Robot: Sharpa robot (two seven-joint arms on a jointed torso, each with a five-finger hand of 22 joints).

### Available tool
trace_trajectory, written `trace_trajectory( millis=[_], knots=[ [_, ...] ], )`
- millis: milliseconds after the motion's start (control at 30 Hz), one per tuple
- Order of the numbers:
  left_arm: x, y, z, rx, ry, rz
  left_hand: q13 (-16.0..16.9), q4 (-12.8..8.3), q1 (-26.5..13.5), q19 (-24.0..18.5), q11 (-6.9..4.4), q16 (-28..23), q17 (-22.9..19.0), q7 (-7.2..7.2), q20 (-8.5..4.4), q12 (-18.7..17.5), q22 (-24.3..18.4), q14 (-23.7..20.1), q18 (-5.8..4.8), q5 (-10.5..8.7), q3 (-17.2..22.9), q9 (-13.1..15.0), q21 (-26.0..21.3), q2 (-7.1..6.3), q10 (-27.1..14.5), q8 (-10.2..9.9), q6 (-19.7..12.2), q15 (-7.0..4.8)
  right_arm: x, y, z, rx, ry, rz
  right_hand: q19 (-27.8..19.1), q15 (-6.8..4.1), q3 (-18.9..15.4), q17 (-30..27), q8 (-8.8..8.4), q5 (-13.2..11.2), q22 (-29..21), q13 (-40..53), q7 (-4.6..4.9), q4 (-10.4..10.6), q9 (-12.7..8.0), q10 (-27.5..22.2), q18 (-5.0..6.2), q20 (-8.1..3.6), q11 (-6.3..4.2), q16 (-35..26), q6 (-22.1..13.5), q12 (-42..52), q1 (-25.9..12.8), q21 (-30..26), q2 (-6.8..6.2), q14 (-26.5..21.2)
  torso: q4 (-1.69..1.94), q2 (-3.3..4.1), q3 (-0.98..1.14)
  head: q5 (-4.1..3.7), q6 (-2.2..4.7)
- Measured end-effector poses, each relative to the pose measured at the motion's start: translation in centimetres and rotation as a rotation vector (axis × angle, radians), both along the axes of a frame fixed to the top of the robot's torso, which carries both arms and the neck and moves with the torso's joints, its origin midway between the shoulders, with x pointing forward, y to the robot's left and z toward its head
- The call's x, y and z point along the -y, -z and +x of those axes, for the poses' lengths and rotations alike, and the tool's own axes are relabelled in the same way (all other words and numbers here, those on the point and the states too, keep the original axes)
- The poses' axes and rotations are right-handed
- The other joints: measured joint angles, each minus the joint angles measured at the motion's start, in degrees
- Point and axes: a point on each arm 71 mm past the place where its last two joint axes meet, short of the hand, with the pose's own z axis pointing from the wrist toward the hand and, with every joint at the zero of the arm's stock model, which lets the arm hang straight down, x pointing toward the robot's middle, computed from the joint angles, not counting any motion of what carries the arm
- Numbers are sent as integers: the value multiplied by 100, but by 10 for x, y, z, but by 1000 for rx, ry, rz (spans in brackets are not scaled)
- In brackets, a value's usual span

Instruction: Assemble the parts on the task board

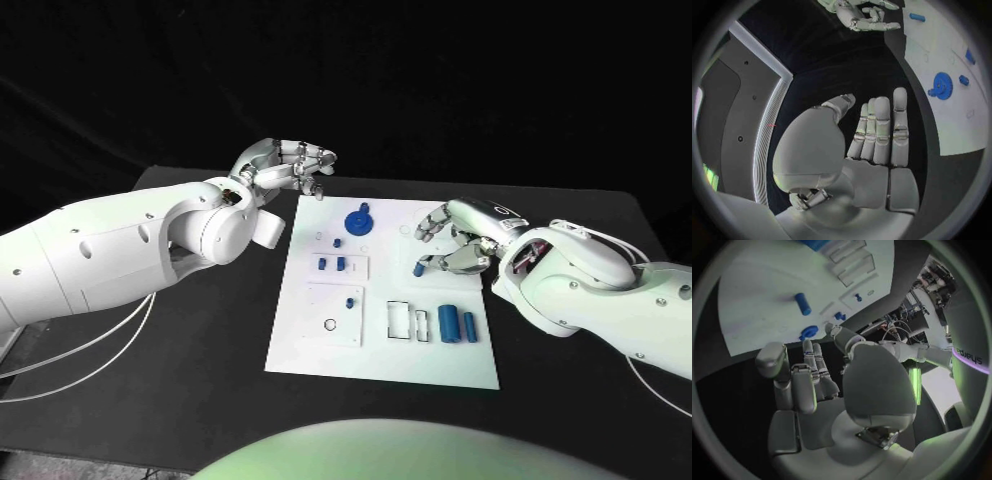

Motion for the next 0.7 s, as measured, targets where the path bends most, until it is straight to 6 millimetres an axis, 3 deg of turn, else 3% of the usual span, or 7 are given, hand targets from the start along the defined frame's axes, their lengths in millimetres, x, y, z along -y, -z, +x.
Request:
trace_trajectory(
  millis=[133,300,700],
  knots=[
    [0,0,0,-1,1,0,0,15,0,0,0,0,0,0,0,0,0,0,0,0,-15,0,0,0,0,0,0,0,7,3,4,-25,9,-41,22,0,-522,-6,-29,28,-6,-24,-1,99,-86,-25,-1,-22,-7,0,-40,0,176,-26,108,0,-7,-9,0,-35,16],
    [0,1,0,-2,2,1,0,15,0,0,0,0,0,0,0,0,0,0,0,0,-15,0,0,0,0,0,0,0,4,6,5,-39,-6,-79,21,0,-856,-6,-55,28,-16,-42,-21,208,-160,-51,0,-22,9,0,-60,0,335,-52,194,0,-7,-13,1,-48,21],
    [0,1,0,-3,4,1,1,15,0,0,0,0,0,0,0,0,0,0,0,0,-15,0,0,0,1,0,0,0,-10,19,4,-69,-52,-133,113,-22,-832,54,-55,28,88,-36,-51,353,-252,198,-1,-72,-54,21,30,39,453,91,313,-23,-5,-12,-3,-47,10]
  ],
)
